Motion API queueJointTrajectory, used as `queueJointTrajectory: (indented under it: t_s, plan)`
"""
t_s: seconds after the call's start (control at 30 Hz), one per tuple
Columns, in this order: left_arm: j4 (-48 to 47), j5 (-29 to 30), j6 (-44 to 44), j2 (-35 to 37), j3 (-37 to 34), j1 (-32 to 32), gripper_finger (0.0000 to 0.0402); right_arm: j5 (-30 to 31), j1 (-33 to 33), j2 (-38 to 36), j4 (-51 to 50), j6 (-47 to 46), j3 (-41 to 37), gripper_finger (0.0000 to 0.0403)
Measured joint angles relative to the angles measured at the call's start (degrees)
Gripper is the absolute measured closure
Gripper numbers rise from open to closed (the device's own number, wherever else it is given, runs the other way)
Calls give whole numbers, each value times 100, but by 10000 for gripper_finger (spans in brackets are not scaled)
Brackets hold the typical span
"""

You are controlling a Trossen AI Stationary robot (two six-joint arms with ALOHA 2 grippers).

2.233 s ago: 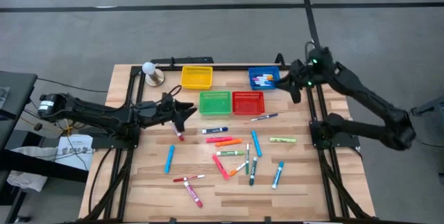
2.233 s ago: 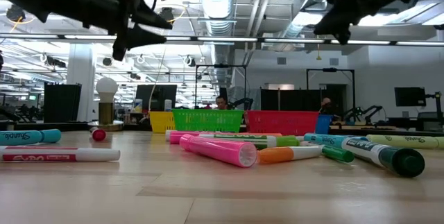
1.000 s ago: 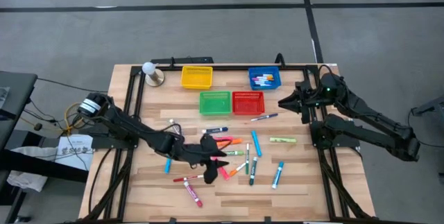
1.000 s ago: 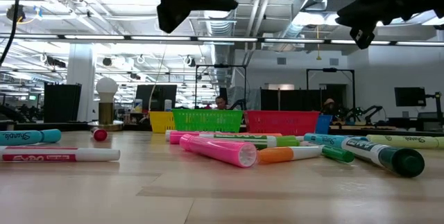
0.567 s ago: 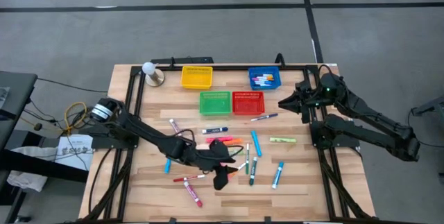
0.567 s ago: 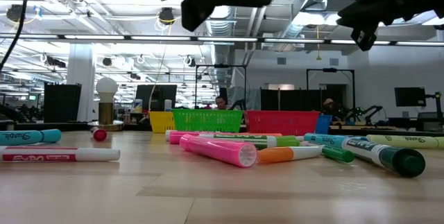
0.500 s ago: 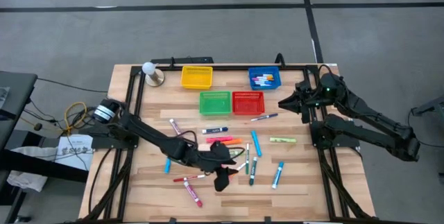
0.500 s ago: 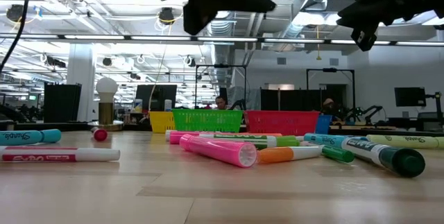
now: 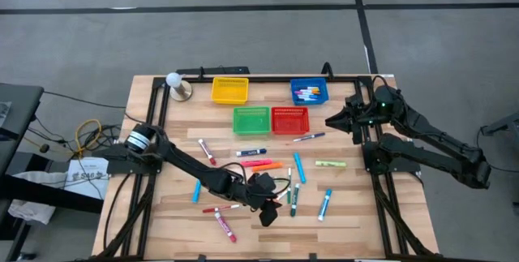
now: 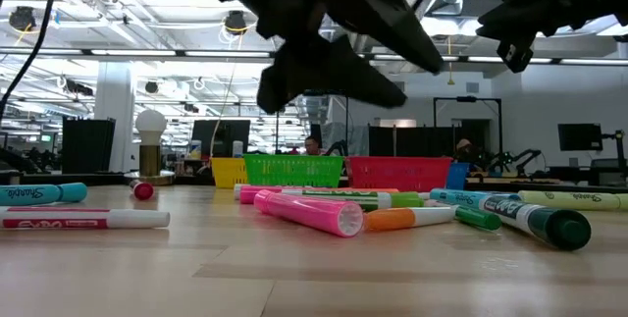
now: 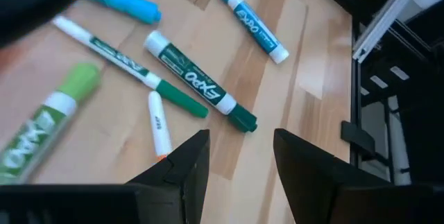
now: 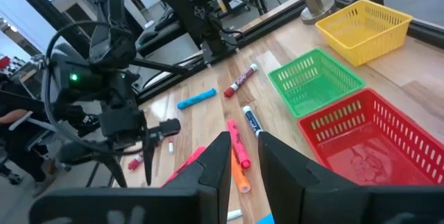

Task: Pick & Place Markers
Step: Put the orange highlighter into the blue bin

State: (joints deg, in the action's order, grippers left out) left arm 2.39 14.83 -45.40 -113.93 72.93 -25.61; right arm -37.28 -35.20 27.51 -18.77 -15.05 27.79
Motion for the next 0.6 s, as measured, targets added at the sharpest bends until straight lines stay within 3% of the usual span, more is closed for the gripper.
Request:
queueJointTrajectory:
  t_s: [0.27,0.6]
  plan:
    - [-187,-158,-614,-325,65,15,243,162,-7,0,-14,0,0,340]
    - [-501,-49,-762,-330,65,172,243,330,-7,0,-12,0,0,340]
